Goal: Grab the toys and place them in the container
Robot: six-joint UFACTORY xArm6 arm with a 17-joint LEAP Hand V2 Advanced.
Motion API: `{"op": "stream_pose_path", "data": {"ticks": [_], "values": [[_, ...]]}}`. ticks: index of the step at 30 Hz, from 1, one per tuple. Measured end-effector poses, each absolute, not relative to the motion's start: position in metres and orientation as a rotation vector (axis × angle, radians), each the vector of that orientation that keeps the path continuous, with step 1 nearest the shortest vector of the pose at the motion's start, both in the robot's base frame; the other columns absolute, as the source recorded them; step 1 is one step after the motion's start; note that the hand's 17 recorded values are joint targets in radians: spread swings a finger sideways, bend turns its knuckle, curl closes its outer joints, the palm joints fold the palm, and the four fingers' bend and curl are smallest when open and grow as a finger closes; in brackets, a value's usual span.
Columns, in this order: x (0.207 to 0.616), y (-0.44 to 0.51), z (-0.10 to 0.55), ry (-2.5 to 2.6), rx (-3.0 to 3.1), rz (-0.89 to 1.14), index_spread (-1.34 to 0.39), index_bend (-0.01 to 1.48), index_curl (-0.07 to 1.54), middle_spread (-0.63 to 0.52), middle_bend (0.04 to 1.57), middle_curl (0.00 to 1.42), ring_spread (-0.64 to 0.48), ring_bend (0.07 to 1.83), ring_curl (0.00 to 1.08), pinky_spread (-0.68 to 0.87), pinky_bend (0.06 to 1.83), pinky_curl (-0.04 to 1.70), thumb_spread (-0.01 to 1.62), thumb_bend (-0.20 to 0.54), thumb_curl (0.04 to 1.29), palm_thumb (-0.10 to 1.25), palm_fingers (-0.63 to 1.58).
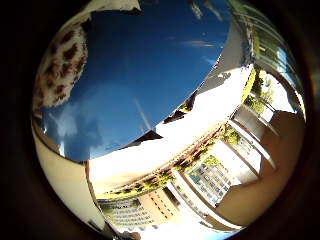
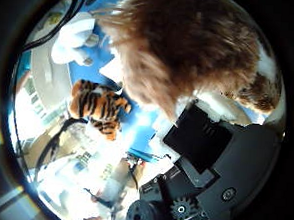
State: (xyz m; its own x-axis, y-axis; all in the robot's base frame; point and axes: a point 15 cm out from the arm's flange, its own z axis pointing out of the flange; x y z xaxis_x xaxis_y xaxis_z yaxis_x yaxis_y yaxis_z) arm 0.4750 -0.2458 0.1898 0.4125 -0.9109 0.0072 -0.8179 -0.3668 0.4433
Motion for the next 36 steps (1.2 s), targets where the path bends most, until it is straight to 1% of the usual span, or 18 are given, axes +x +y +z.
{"op": "stream_pose_path", "data": {"ticks": [1, 2, 5, 7, 9, 14, 17, 21, 26, 29, 33, 36], "values": [[0.471, -0.240, 0.195, -1.500, 2.326, -0.371, -0.57, 0.19, 0.24, -0.26, 0.87, 0.71, -0.01, 1.14, 0.71, 0.32, 0.74, 0.42, 1.05, 0.004, 0.50, 0.94, 1.10], [0.469, -0.231, 0.200, -1.525, 2.358, -0.406, -0.62, 0.24, 0.25, -0.27, 0.92, 0.76, -0.03, 1.16, 0.74, 0.32, 0.89, 0.49, 1.05, 0.010, 0.52, 0.97, 1.14], [0.457, -0.204, 0.237, -1.642, 2.455, -0.499, -0.70, 0.34, 0.28, -0.28, 0.98, 0.82, -0.06, 1.19, 0.78, 0.30, 1.09, 0.59, 1.06, 0.007, 0.57, 1.00, 1.12], [0.438, -0.196, 0.275, -1.704, 2.491, -0.538, -0.74, 0.40, 0.30, -0.28, 1.01, 0.86, -0.08, 1.21, 0.80, 0.29, 1.18, 0.65, 1.06, 0.001, 0.59, 1.00, 1.09], [0.425, -0.186, 0.308, -1.705, 2.517, -0.528, -0.81, 0.48, 0.35, -0.28, 1.05, 0.91, -0.10, 1.24, 0.83, 0.26, 1.27, 0.72, 1.07, -0.007, 0.62, 1.01, 1.05], [0.410, -0.137, 0.386, -1.620, 2.626, -0.377, -0.89, 0.59, 0.44, -0.28, 1.10, 0.98, -0.13, 1.30, 0.88, 0.22, 1.37, 0.82, 1.07, -0.014, 0.67, 1.00, 0.97], [0.406, -0.089, 0.425, -1.554, 2.750, -0.292, -0.93, 0.63, 0.50, -0.28, 1.12, 1.02, -0.13, 1.33, 0.89, 0.20, 1.41, 0.86, 1.07, -0.012, 0.70, 0.99, 0.93], [0.395, -0.022, 0.459, -1.509, 2.892, -0.282, -0.97, 0.67, 0.60, -0.28, 1.17, 1.06, -0.14, 1.37, 0.91, 0.17, 1.46, 0.91, 1.08, -0.010, 0.73, 0.99, 0.88], [0.386, 0.073, 0.482, -1.510, 3.022, -0.407, -1.00, 0.69, 0.73, -0.27, 1.21, 1.09, -0.15, 1.42, 0.93, 0.15, 1.50, 0.94, 1.08, -0.011, 0.77, 0.99, 0.83], [0.382, 0.113, 0.484, -1.493, 3.032, -0.448, -1.02, 0.69, 0.82, -0.27, 1.24, 1.10, -0.15, 1.44, 0.93, 0.14, 1.52, 0.96, 1.09, -0.011, 0.79, 0.98, 0.80], [0.399, 0.161, 0.483, -1.505, 3.079, -0.354, -1.03, 0.69, 0.92, -0.26, 1.26, 1.11, -0.15, 1.47, 0.93, 0.12, 1.54, 0.98, 1.08, -0.019, 0.81, 0.96, 0.77], [0.419, 0.191, 0.448, -1.501, 3.049, -0.321, -1.04, 0.68, 0.99, -0.26, 1.28, 1.12, -0.15, 1.49, 0.93, 0.12, 1.56, 0.99, 1.09, -0.017, 0.82, 0.94, 0.76]]}}
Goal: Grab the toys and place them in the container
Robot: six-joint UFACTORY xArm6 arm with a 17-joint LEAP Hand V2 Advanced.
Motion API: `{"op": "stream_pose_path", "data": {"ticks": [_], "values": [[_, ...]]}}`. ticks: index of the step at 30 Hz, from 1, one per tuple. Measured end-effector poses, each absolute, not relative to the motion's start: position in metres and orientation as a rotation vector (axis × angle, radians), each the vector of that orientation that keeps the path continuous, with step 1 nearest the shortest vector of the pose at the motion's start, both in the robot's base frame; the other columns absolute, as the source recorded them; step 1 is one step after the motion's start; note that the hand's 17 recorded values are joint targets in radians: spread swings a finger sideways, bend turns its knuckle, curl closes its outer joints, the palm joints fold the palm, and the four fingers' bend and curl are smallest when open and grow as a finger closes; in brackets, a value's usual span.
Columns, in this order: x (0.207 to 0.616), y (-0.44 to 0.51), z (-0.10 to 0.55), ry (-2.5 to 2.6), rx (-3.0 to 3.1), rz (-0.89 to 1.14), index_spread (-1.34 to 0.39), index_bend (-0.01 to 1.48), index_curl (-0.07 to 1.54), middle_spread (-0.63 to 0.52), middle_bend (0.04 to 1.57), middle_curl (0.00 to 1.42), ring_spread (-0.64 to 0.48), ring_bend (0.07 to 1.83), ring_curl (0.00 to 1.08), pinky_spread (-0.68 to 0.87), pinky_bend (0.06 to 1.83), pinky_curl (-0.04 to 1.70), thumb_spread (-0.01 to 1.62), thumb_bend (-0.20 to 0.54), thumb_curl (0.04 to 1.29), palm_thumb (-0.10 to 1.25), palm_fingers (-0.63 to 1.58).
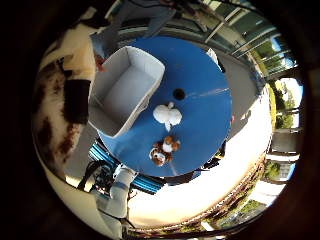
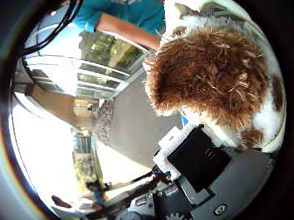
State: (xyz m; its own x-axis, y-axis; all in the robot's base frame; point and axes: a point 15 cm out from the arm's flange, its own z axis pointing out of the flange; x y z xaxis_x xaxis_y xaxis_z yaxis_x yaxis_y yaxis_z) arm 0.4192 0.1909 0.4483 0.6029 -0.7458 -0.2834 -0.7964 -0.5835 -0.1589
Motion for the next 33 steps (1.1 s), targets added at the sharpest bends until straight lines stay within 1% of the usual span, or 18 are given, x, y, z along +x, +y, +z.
{"op": "stream_pose_path", "data": {"ticks": [3, 6, 10, 13, 14, 15, 16, 17, 18, 19, 20, 21, 22, 24, 26, 30, 33], "values": [[0.437, 0.221, 0.417, 1.275, -2.573, 0.255, -1.05, 0.67, 1.05, -0.26, 1.29, 1.12, -0.15, 1.51, 0.93, 0.11, 1.56, 1.00, 1.09, -0.034, 0.82, 0.88, 0.73], [0.460, 0.240, 0.381, 1.304, -2.569, 0.263, -1.06, 0.66, 1.12, -0.25, 1.31, 1.12, -0.15, 1.53, 0.93, 0.11, 1.56, 1.01, 1.10, -0.026, 0.81, 0.84, 0.70], [0.463, 0.262, 0.350, 1.319, -2.591, 0.323, -1.06, 0.65, 1.19, -0.25, 1.32, 1.12, -0.15, 1.55, 0.92, 0.11, 1.54, 1.03, 1.13, -0.018, 0.79, 0.83, 0.65], [0.459, 0.271, 0.334, 1.340, -2.615, 0.364, -1.04, 0.66, 1.22, -0.23, 1.29, 1.09, -0.11, 1.54, 0.89, 0.11, 1.47, 1.02, 1.15, -0.025, 0.77, 0.81, 0.65], [0.457, 0.273, 0.330, 1.349, -2.623, 0.372, -1.03, 0.63, 1.21, -0.22, 1.25, 1.06, -0.08, 1.50, 0.85, 0.13, 1.43, 1.00, 1.15, -0.032, 0.75, 0.79, 0.65], [0.454, 0.273, 0.329, 1.350, -2.631, 0.382, -1.01, 0.63, 1.20, -0.20, 1.19, 1.03, -0.05, 1.42, 0.82, 0.15, 1.40, 0.98, 1.15, -0.039, 0.74, 0.78, 0.59], [0.451, 0.272, 0.328, 1.352, -2.640, 0.394, -1.01, 0.63, 1.20, -0.20, 1.19, 1.03, -0.05, 1.42, 0.82, 0.15, 1.40, 0.98, 1.15, -0.039, 0.74, 0.78, 0.59], [0.447, 0.271, 0.327, 1.353, -2.655, 0.411, -0.97, 0.64, 1.20, -0.18, 0.93, 0.95, -0.01, 1.27, 0.80, 0.18, 1.35, 0.98, 1.15, -0.042, 0.72, 0.76, 0.18], [0.441, 0.268, 0.324, 1.355, -2.677, 0.433, -0.93, 0.59, 1.17, -0.14, 0.76, 0.89, 0.03, 1.13, 0.78, 0.21, 1.28, 0.97, 1.15, -0.048, 0.71, 0.74, -0.22], [0.437, 0.264, 0.322, 1.359, -2.700, 0.449, -0.90, 0.58, 1.16, -0.12, 0.70, 0.85, 0.06, 1.07, 0.78, 0.22, 1.24, 0.97, 1.15, -0.043, 0.70, 0.74, -0.27], [0.432, 0.260, 0.320, 1.364, -2.723, 0.464, -0.85, 0.51, 1.11, -0.08, 0.60, 0.78, 0.10, 0.91, 0.69, 0.26, 1.16, 0.90, 1.15, -0.040, 0.68, 0.73, -0.30], [0.427, 0.256, 0.319, 1.368, -2.745, 0.484, -0.82, 0.47, 1.09, -0.06, 0.55, 0.74, 0.12, 0.84, 0.64, 0.27, 1.11, 0.87, 1.15, -0.034, 0.68, 0.73, -0.33], [0.423, 0.254, 0.319, 1.368, -2.758, 0.498, -0.77, 0.42, 1.05, -0.04, 0.48, 0.69, 0.15, 0.75, 0.57, 0.30, 1.03, 0.81, 1.15, -0.030, 0.67, 0.73, -0.27], [0.420, 0.251, 0.326, 1.362, -2.768, 0.502, -0.67, 0.32, 0.97, 0.00, 0.36, 0.60, 0.19, 0.63, 0.47, 0.35, 0.90, 0.73, 1.15, -0.025, 0.64, 0.73, -0.18], [0.416, 0.248, 0.333, 1.359, -2.772, 0.506, -0.59, 0.26, 0.90, 0.02, 0.29, 0.54, 0.22, 0.56, 0.42, 0.38, 0.81, 0.67, 1.15, -0.024, 0.62, 0.74, -0.10], [0.398, 0.237, 0.355, 1.345, -2.793, 0.524, -0.49, 0.22, 0.81, 0.04, 0.22, 0.49, 0.24, 0.49, 0.38, 0.41, 0.70, 0.59, 1.15, -0.024, 0.60, 0.74, -0.03], [0.390, 0.228, 0.368, 1.344, -2.810, 0.498, -0.42, 0.20, 0.74, 0.05, 0.18, 0.45, 0.25, 0.44, 0.35, 0.43, 0.61, 0.54, 1.15, -0.024, 0.58, 0.74, 0.02]]}}
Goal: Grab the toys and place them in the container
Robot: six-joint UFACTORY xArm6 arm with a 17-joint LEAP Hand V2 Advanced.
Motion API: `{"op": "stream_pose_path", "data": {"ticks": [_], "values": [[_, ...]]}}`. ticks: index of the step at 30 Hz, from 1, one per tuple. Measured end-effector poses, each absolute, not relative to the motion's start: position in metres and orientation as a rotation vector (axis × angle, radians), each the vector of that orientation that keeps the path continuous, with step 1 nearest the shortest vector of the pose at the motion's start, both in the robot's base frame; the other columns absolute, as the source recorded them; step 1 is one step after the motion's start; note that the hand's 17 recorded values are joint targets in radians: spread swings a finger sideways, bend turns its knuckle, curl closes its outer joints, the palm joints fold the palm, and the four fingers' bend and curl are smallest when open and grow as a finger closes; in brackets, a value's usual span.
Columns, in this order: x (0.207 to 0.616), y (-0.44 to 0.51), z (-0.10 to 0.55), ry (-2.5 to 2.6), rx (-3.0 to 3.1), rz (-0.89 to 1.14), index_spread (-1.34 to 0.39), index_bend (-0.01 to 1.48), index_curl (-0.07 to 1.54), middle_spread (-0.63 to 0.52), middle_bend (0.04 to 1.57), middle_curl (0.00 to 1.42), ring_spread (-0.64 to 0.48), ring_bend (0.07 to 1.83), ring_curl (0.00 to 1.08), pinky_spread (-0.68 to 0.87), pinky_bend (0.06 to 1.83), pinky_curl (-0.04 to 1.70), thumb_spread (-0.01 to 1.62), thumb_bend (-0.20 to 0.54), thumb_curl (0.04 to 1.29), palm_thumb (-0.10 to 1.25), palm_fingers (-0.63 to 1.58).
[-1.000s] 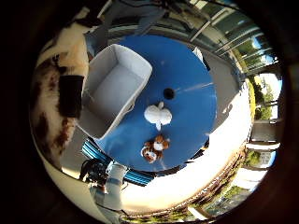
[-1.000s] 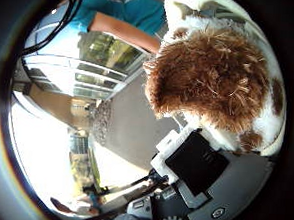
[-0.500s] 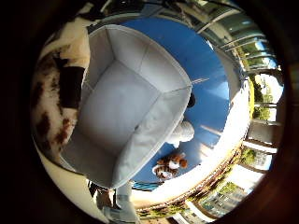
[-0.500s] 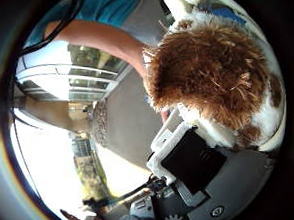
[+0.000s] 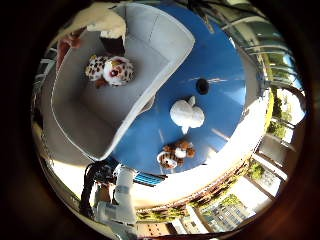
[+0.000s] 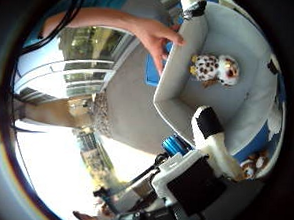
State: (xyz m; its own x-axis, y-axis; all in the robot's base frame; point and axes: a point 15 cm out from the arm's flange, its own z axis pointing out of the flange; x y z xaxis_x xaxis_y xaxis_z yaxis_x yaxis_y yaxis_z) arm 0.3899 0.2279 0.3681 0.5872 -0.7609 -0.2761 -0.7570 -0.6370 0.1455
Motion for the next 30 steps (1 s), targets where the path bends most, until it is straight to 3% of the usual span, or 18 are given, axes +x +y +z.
{"op": "stream_pose_path", "data": {"ticks": [7, 18, 30], "values": [[0.376, 0.179, 0.406, -1.351, 2.782, -0.369, -0.30, 0.21, 0.65, 0.05, 0.16, 0.39, 0.25, 0.36, 0.32, 0.44, 0.50, 0.46, 1.17, -0.024, 0.54, 0.74, 0.08], [0.355, 0.010, 0.437, -1.492, 2.674, -0.213, -0.24, 0.19, 0.54, 0.05, 0.15, 0.33, 0.25, 0.32, 0.31, 0.45, 0.46, 0.39, 1.18, -0.025, 0.51, 0.73, 0.17], [0.309, -0.105, 0.323, -1.467, 2.545, -0.433, -0.23, 0.19, 0.46, 0.03, 0.15, 0.30, 0.24, 0.29, 0.31, 0.44, 0.41, 0.34, 1.15, -0.023, 0.50, 0.76, 0.17]]}}
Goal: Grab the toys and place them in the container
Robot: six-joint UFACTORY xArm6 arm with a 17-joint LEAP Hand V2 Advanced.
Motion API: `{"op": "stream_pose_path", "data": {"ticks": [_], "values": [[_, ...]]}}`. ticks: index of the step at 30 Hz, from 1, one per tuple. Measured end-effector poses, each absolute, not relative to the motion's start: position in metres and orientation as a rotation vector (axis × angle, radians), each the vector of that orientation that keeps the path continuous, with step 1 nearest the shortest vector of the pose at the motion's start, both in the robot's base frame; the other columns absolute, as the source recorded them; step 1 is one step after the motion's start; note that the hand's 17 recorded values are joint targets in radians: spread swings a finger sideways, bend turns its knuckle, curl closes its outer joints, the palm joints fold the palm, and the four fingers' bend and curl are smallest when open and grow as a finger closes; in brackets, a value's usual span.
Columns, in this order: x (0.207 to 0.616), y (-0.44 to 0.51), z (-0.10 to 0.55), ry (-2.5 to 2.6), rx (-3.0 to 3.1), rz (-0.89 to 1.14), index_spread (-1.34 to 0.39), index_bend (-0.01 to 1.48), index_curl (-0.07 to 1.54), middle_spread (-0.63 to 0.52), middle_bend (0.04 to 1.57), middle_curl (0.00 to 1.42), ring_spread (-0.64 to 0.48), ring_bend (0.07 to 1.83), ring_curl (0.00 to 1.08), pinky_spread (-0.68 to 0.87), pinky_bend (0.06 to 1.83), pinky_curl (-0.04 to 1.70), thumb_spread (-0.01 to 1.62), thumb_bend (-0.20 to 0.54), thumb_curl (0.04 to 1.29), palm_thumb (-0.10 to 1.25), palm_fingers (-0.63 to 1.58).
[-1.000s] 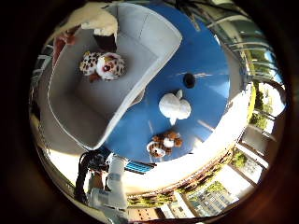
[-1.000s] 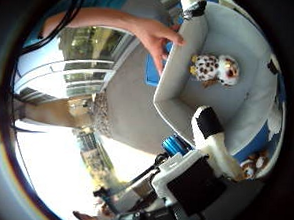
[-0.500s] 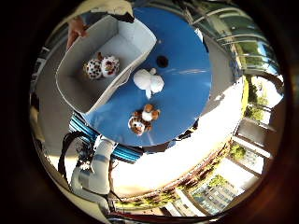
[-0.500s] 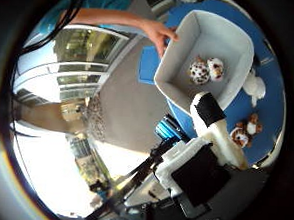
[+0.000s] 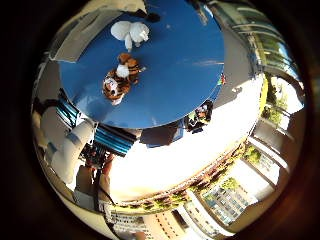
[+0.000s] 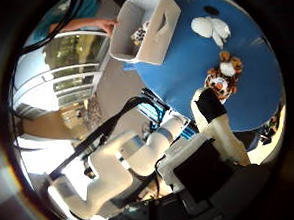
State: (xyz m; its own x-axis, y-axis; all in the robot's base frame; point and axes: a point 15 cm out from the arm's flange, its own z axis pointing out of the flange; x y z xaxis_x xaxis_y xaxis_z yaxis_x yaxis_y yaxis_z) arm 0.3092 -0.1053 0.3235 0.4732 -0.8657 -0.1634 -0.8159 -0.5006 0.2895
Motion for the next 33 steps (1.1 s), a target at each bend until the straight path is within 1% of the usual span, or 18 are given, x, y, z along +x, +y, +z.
{"op": "stream_pose_path", "data": {"ticks": [3, 11, 13, 16, 19, 26, 29, 33], "values": [[0.300, -0.109, 0.302, -1.487, 2.531, -0.446, -0.22, 0.20, 0.45, 0.03, 0.15, 0.29, 0.24, 0.29, 0.31, 0.44, 0.41, 0.33, 1.15, -0.025, 0.50, 0.76, 0.18], [0.273, -0.085, 0.292, -1.502, 2.522, -0.415, -0.21, 0.19, 0.42, 0.04, 0.15, 0.28, 0.24, 0.28, 0.32, 0.43, 0.43, 0.32, 1.18, -0.023, 0.48, 0.74, 0.19], [0.280, -0.083, 0.283, -1.493, 2.540, -0.367, -0.21, 0.19, 0.41, 0.03, 0.15, 0.28, 0.24, 0.29, 0.32, 0.43, 0.42, 0.31, 1.18, -0.023, 0.48, 0.74, 0.19], [0.303, -0.088, 0.270, -1.491, 2.575, -0.239, -0.22, 0.18, 0.40, 0.03, 0.15, 0.28, 0.24, 0.29, 0.32, 0.42, 0.43, 0.31, 1.16, -0.018, 0.48, 0.77, 0.17], [0.316, -0.105, 0.244, -1.421, 2.555, -0.159, -0.26, 0.18, 0.39, -0.01, 0.15, 0.28, 0.24, 0.27, 0.32, 0.43, 0.44, 0.31, 1.15, -0.021, 0.49, 0.78, 0.14], [0.323, -0.116, 0.189, -1.317, 2.460, -0.221, -0.32, 0.20, 0.37, -0.05, 0.15, 0.29, 0.23, 0.22, 0.31, 0.42, 0.42, 0.29, 1.12, -0.024, 0.49, 0.80, 0.08], [0.333, -0.122, 0.174, -1.274, 2.421, -0.183, -0.34, 0.19, 0.36, -0.05, 0.15, 0.28, 0.23, 0.21, 0.31, 0.42, 0.41, 0.29, 1.10, -0.022, 0.50, 0.82, 0.06], [0.341, -0.126, 0.143, -1.204, 2.390, -0.185, -0.35, 0.20, 0.36, -0.06, 0.16, 0.28, 0.24, 0.20, 0.31, 0.41, 0.39, 0.28, 1.09, -0.024, 0.50, 0.84, 0.05]]}}
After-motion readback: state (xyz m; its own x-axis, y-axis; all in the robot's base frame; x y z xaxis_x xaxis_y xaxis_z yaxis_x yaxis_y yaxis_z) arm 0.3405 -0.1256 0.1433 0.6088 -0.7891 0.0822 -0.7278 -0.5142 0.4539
